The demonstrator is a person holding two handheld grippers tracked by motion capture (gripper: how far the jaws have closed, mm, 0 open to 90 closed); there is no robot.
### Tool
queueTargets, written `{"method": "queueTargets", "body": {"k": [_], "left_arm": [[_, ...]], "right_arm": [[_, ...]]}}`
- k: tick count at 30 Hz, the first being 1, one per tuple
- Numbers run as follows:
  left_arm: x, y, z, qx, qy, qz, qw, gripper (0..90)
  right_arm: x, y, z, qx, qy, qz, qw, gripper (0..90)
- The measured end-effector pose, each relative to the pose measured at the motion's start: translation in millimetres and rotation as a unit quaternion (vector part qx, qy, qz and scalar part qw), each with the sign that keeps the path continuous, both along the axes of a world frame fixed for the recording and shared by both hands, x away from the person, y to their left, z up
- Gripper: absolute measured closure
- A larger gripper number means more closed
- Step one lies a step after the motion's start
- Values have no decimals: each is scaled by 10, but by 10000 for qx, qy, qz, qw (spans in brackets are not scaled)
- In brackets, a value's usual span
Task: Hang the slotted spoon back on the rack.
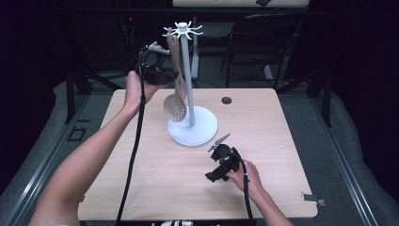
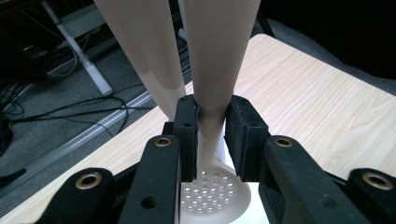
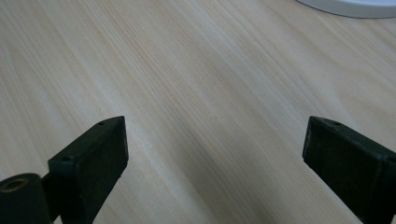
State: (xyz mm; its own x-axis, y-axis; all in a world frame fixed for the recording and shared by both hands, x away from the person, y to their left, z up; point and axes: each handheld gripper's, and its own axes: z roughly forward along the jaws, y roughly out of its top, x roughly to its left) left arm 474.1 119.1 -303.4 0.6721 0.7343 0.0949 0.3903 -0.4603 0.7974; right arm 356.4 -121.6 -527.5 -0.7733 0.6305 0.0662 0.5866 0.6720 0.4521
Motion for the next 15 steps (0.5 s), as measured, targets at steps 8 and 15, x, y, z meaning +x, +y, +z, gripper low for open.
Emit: {"method": "queueTargets", "body": {"k": [8, 15], "left_arm": [[-4, -38, -2, 64, -23, 66, 10000, 737], [12, -58, -15, 65, -101, 107, 9999, 726]], "right_arm": [[-6, 10, -14, 46, -8, -42, 10000, 64], [7, -5, 4, -79, 25, 54, 10000, 65]]}}
